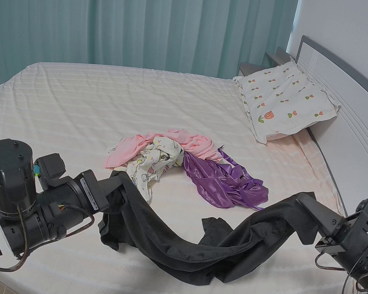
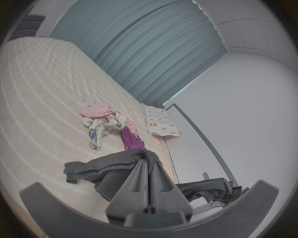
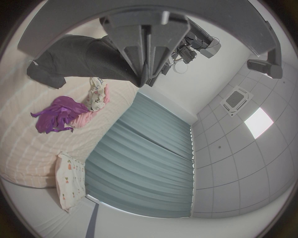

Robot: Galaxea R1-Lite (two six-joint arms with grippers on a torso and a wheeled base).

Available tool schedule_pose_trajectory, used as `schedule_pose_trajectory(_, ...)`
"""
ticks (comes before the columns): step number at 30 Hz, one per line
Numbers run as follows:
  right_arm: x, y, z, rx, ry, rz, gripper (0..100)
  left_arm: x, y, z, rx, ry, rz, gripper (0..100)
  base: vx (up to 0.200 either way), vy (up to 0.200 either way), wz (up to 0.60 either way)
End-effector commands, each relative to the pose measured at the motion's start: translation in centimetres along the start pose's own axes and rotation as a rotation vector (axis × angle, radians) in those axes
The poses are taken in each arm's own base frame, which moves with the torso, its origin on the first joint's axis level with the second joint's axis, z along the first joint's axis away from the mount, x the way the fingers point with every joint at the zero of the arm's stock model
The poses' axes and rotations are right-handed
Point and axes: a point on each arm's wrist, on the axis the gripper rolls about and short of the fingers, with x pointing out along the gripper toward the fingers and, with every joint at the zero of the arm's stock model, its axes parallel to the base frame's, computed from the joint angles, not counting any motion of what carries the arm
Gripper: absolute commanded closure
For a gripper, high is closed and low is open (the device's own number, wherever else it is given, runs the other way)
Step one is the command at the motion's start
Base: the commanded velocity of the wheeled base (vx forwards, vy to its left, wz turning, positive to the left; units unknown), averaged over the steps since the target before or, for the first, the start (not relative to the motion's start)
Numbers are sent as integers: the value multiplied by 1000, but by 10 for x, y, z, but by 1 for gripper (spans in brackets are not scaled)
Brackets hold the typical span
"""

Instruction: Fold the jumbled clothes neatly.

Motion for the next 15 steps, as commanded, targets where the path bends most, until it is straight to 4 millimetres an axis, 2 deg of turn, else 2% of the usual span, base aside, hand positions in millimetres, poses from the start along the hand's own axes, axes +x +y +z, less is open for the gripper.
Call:
schedule_pose_trajectory(1, 10, -18, -11, 37, 52, -68, 100, 6, 6, -12, -15, 50, 31, 100, 0, 0, 0)
schedule_pose_trajectory(8, 5, -21, -16, 50, 74, -90, 100, -4, 6, -31, 8, 131, 20, 100, 0, 0, 0)
schedule_pose_trajectory(15, 5, -19, -23, 53, 106, -83, 100, -2, 7, -32, 7, 134, 28, 100, 0, 0, 0)
